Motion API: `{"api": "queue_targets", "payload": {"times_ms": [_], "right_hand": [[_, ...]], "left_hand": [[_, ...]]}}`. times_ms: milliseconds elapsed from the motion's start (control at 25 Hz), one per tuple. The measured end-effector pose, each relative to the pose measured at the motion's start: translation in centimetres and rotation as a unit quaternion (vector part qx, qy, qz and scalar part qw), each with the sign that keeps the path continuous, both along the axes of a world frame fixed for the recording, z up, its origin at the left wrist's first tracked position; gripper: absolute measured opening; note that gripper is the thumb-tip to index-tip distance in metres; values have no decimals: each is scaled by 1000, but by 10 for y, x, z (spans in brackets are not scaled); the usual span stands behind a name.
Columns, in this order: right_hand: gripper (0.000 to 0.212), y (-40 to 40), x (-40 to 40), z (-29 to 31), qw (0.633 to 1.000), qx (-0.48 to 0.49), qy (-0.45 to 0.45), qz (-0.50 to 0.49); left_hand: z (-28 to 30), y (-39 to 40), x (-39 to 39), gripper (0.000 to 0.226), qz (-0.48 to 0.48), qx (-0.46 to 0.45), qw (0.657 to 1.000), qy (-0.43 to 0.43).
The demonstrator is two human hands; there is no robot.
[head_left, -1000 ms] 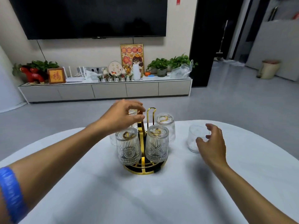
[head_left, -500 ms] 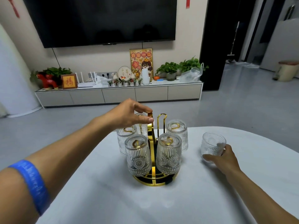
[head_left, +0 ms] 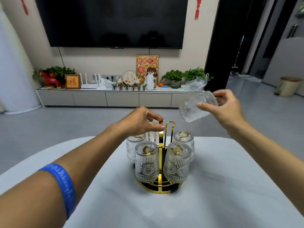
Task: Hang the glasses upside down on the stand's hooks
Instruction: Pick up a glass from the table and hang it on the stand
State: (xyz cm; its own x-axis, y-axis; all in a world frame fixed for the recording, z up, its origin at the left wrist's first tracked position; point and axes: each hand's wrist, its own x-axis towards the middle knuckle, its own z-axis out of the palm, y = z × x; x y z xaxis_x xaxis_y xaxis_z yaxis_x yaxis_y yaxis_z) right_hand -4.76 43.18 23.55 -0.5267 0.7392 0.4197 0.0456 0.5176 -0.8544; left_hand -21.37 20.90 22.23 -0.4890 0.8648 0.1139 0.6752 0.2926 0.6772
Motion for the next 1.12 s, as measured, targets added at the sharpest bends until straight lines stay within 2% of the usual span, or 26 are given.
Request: {"api": "queue_targets", "payload": {"times_ms": [120, 400, 560, 800, 920, 960, 1040, 1120], "right_hand": [[65, -22, -30, 19, 993, 82, -84, 31], [64, -47, -84, -15, 964, 160, -205, 57], [55, -39, -96, -36, 951, 151, -266, 49], [52, -36, -97, -56, 922, 174, -339, 62], [62, -37, -85, -52, 911, 197, -355, 71], [72, -38, -78, -51, 916, 189, -348, 73], [84, -39, -62, -51, 926, 157, -335, 81], [87, -41, -50, -51, 928, 128, -338, 87]], "left_hand": [[-3, 1, -3, 69, 2, 14, 1000, 1], [-10, 2, -9, 66, -3, 36, 999, 12], [-13, 3, -13, 56, -1, 49, 999, 11], [-13, 1, -7, 65, 6, 54, 998, 26], [-14, -4, -6, 58, 0, 44, 999, 21], [-19, -8, -7, 53, 21, 64, 997, 20], [-34, -19, -7, 50, 121, 121, 985, 21], [-50, -30, -5, 59, 195, 108, 975, 2]]}}
